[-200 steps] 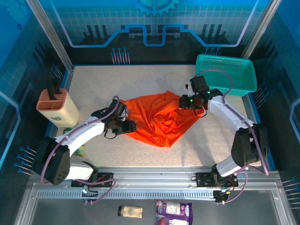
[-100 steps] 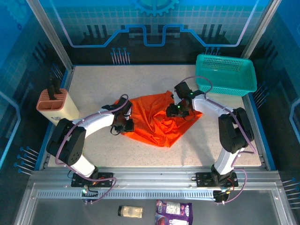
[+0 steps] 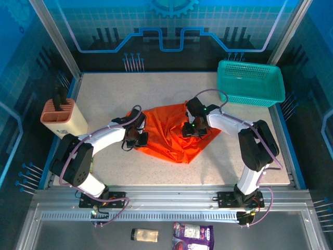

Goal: Fold the inside-out t-shirt

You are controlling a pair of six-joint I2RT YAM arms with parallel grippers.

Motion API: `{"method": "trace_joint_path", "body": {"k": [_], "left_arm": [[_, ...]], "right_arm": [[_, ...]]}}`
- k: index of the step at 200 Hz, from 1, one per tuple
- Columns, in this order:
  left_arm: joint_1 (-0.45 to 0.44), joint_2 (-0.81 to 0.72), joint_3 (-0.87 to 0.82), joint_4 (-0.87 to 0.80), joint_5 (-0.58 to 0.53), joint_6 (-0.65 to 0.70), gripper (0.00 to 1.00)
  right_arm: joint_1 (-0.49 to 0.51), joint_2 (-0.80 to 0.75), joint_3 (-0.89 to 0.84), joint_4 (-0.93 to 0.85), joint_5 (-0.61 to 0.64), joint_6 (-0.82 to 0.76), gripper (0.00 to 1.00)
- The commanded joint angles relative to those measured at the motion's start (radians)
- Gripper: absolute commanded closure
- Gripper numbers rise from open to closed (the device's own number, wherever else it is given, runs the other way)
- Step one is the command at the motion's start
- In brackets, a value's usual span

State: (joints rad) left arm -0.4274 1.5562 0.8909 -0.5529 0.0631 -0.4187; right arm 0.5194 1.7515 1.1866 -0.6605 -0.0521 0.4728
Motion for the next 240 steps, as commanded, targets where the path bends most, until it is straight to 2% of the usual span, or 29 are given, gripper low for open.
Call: {"method": "trace_joint_path", "body": {"k": [1, 41, 57, 70, 110, 135, 170, 181, 240], "left_arm": [[0.0, -0.028, -0.009, -0.01, -0.017, -0.006, 1.0], [0.002, -0.037, -0.009, -0.008, -0.016, -0.01, 1.0], [0.003, -0.042, -0.01, -0.007, -0.018, -0.011, 1.0], [0.007, -0.051, -0.013, -0.004, -0.02, -0.013, 1.0], [0.051, -0.093, -0.024, 0.026, 0.025, -0.025, 1.0], [0.083, -0.123, -0.014, 0.027, 0.041, -0.019, 1.0], [0.099, -0.139, 0.001, 0.014, 0.067, -0.008, 1.0], [0.101, -0.137, 0.0, 0.013, 0.073, -0.008, 1.0], [0.1, -0.143, -0.023, 0.028, 0.083, -0.016, 1.0]], "right_arm": [[0.024, -0.046, -0.049, -0.017, 0.031, 0.053, 0.56], [0.045, -0.005, -0.088, 0.07, -0.039, 0.103, 0.56], [0.052, 0.018, -0.083, 0.086, -0.045, 0.121, 0.59], [0.051, 0.025, -0.08, 0.09, -0.043, 0.129, 0.66], [0.043, -0.031, -0.067, 0.072, 0.004, 0.123, 1.0], [0.023, -0.08, -0.055, 0.042, 0.036, 0.109, 1.0], [0.016, -0.063, -0.031, -0.036, 0.059, 0.125, 0.69], [0.021, -0.046, -0.031, -0.042, 0.058, 0.143, 0.64], [0.03, 0.063, -0.018, 0.006, 0.048, 0.184, 0.63]]}}
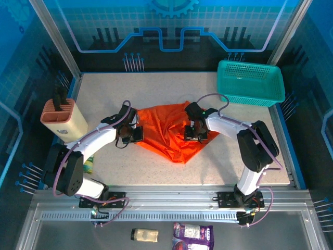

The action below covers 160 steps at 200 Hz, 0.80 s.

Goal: Fold the inside-out t-shirt

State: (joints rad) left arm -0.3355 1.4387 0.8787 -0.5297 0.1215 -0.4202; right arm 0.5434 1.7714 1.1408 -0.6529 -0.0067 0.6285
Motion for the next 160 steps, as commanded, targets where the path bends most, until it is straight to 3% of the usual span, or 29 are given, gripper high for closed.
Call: {"method": "trace_joint_path", "body": {"k": [1, 17, 54, 98, 160], "left_arm": [[0.008, -0.026, -0.011, 0.005, 0.023, -0.015, 1.0], [0.01, -0.032, -0.008, 0.001, 0.017, -0.01, 1.0], [0.045, -0.076, 0.004, -0.005, 0.017, -0.004, 1.0], [0.233, -0.153, 0.14, -0.028, 0.132, 0.04, 1.0], [0.442, -0.239, 0.553, -0.097, 0.237, 0.082, 1.0]], "right_arm": [[0.006, 0.044, 0.028, -0.001, 0.003, 0.028, 0.63], [0.006, 0.058, 0.037, 0.009, 0.007, 0.021, 0.7], [-0.006, 0.032, 0.108, -0.003, 0.043, -0.02, 1.0], [-0.067, 0.053, 0.385, -0.032, 0.023, -0.135, 1.0], [-0.127, 0.304, 1.184, -0.204, -0.071, -0.303, 1.0]]}}
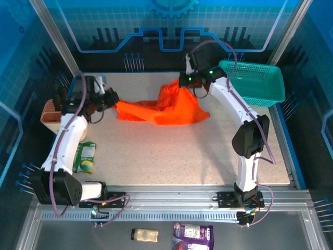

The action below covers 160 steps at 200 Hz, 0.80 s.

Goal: Fold the inside-out t-shirt

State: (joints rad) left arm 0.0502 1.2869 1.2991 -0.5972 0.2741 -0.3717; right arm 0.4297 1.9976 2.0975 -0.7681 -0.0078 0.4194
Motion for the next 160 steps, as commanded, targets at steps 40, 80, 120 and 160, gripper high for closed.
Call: {"method": "trace_joint_path", "body": {"k": [40, 80, 120, 160], "left_arm": [[0.063, -0.199, 0.128, 0.176, 0.359, 0.008, 1.0], [-0.273, -0.182, -0.002, 0.187, 0.448, 0.083, 1.0], [-0.69, 0.044, -0.036, 0.196, 0.405, 0.137, 0.95], [-0.815, 0.209, 0.078, 0.055, 0.278, 0.227, 0.61]], "right_arm": [[-0.059, 0.162, 0.462, -0.036, -0.096, -0.116, 1.0], [-0.177, 0.161, 0.324, 0.06, -0.095, -0.04, 1.0], [-0.28, 0.229, 0.343, -0.142, -0.057, 0.012, 0.81], [-0.281, 0.037, 0.035, -0.074, -0.047, -0.017, 0.65]]}}
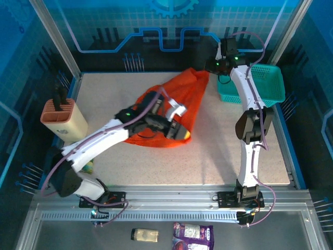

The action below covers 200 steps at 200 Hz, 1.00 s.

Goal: Fold the inside-out t-shirt

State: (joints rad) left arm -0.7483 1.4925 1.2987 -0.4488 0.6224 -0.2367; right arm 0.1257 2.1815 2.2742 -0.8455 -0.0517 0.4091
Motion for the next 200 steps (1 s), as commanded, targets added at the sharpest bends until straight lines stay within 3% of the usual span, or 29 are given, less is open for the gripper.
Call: {"method": "trace_joint_path", "body": {"k": [1, 32, 72, 116, 159, 200], "left_arm": [[-0.016, 0.004, 0.079, -0.096, -0.075, 0.096, 0.61], [0.006, 0.02, 0.094, -0.231, -0.23, 0.212, 0.59], [0.087, 0.068, 0.069, -0.394, -0.378, 0.337, 0.59], [0.236, 0.058, 0.008, -0.362, -0.411, 0.329, 0.57], [0.402, 0.032, -0.018, -0.27, -0.383, 0.266, 0.57], [0.464, 0.018, -0.04, -0.2, -0.373, 0.225, 0.57]], "right_arm": [[0.024, -0.152, -0.149, 0.005, -0.004, -0.008, 0.65], [0.033, -0.248, -0.266, -0.043, -0.064, -0.05, 0.64], [0.119, -0.369, -0.451, -0.096, -0.091, -0.159, 0.63], [0.263, -0.525, -0.76, -0.061, -0.088, -0.13, 0.63], [0.413, -0.63, -1.042, 0.01, -0.055, 0.117, 0.65], [0.525, -0.66, -1.211, 0.118, 0.015, 0.397, 0.62]]}}
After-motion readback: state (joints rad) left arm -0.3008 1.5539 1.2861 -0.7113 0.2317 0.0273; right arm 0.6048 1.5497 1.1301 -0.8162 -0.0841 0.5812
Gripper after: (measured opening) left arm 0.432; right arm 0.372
